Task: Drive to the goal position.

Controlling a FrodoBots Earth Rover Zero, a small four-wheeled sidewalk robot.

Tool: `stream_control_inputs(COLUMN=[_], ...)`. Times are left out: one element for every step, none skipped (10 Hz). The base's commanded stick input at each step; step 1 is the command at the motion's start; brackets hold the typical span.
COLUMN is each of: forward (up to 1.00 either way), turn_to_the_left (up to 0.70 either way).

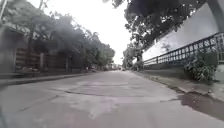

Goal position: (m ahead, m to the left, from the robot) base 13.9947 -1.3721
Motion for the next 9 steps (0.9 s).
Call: stream_control_inputs(forward=[0.50, 0.50, 0.50, 0.50, 0.50, 0.50, 0.50, 0.50, 0.50], turn_to_the_left=[0.00, 0.00, 0.00, 0.00, 0.00, 0.00, 0.00, 0.00, 0.00])
